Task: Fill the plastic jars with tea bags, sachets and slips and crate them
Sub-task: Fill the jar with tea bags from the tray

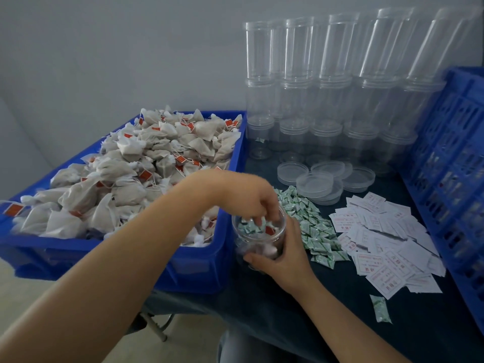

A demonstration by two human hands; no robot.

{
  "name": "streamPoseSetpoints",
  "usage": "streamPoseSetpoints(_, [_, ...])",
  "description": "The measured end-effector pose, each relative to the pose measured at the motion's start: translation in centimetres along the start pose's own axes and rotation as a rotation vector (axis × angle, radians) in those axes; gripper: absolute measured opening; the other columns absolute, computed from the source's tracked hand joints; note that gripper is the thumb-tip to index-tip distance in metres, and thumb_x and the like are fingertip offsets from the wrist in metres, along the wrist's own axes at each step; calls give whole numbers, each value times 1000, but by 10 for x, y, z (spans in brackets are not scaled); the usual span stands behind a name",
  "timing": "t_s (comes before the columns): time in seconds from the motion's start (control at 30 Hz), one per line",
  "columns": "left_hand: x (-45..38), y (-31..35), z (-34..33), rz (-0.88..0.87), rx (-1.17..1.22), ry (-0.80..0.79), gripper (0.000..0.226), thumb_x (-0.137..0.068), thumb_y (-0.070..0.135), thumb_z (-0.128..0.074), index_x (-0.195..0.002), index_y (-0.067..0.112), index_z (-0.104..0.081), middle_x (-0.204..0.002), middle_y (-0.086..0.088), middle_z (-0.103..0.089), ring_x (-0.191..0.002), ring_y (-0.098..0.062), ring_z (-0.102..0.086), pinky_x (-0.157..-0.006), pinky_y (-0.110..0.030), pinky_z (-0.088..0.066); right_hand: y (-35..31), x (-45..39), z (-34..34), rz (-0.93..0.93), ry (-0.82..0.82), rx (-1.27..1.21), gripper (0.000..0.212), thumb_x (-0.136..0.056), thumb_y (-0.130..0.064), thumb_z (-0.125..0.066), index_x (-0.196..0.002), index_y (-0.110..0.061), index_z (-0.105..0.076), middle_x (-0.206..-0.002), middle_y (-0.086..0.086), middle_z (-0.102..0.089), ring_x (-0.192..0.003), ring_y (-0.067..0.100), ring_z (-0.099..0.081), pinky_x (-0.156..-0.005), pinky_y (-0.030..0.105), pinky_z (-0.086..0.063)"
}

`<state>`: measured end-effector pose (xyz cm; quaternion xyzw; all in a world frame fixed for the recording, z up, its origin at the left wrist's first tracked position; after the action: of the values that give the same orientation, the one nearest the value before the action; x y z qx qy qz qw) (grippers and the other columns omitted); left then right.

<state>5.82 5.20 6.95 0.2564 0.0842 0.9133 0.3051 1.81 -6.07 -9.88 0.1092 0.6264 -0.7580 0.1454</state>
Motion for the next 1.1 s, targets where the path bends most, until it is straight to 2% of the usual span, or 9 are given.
streamPoseSetpoints(0.1, [17,-15,19,-9,128,263,29,-96,9,-44,-94,32,-62,-90,20,-63,-76,14,-60,-63,-2,-46,-3,1,2,19,77,92,99,-47,-64,-81,-134,-41,-40,-120,-28,-32,-114,-17,-42,-93,1,-36])
streamPoseSetpoints(0.27, [31,-58,29,113,126,546,22,-94,11,-50,-89,28,-64,-88,16,-61,-76,5,-60,-55,-5,-42,-2,2,5,10,140,54,106,-43,-61,-88,-138,-35,-50,-118,-32,-50,-118,-4,-53,-100,28,-50])
streamPoseSetpoints(0.33, [35,-76,25,203,18,447,12,-92,18,-56,-97,23,-65,-90,12,-61,-84,-2,-59,-63,-13,-41,-2,2,5,9,141,59,111,-43,-60,-89,-143,-28,-51,-123,-24,-54,-120,1,-55,-102,36,-51])
streamPoseSetpoints(0.47, [49,-94,12,319,23,21,22,-81,37,-72,-99,33,-61,-99,17,-64,-94,-1,-60,-87,-23,-47,-4,4,4,28,128,91,97,-48,-68,-84,-134,-64,-40,-125,-33,-51,-119,-8,-52,-96,12,-47])
streamPoseSetpoints(0.57, [53,-95,5,370,-118,-85,31,-76,40,-75,-103,35,-60,-105,18,-61,-99,-4,-58,-92,-28,-47,-3,4,3,-3,124,94,88,-48,-71,-82,-127,-56,-47,-114,-22,-59,-101,-3,-59,-81,16,-51])
streamPoseSetpoints(0.77, [48,-97,2,406,-165,-57,28,-82,29,-72,-108,31,-62,-107,13,-59,-101,-10,-57,-92,-31,-50,-9,6,6,16,250,-69,44,-80,-70,-55,-99,-32,-56,-75,-9,-60,-69,-1,-55,-63,18,-45])
streamPoseSetpoints(0.9, [44,-100,3,366,-200,44,6,-87,28,-66,-89,32,-62,-86,20,-57,-80,0,-54,-69,-18,-45,-8,4,7,-36,316,-71,28,-105,-36,-48,-81,-23,-53,-61,-16,-54,-55,0,-45,-54,14,-36])
streamPoseSetpoints(1.0, [46,-100,9,326,-225,139,12,-89,26,-63,-81,33,-57,-81,21,-55,-74,4,-50,-63,-15,-37,-3,1,10,-93,332,15,30,-103,-10,-51,-77,-24,-56,-61,-12,-55,-56,-2,-49,-54,13,-38])
streamPoseSetpoints(1.1, [50,-96,19,310,-227,227,14,-91,23,-59,-81,32,-56,-83,15,-56,-78,-4,-53,-67,-22,-40,-3,0,10,-130,332,8,29,-101,-7,-55,-75,-21,-58,-68,-6,-58,-59,-6,-51,-57,11,-40])
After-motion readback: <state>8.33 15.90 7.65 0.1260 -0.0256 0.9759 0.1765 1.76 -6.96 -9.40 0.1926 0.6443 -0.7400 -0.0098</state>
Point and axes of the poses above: each hand's wrist, its own x-axis away from the middle knuckle, its own z-axis out of the back of the hand, y = z × x, the point moved 2 cm from there along -x, towards the middle knuckle
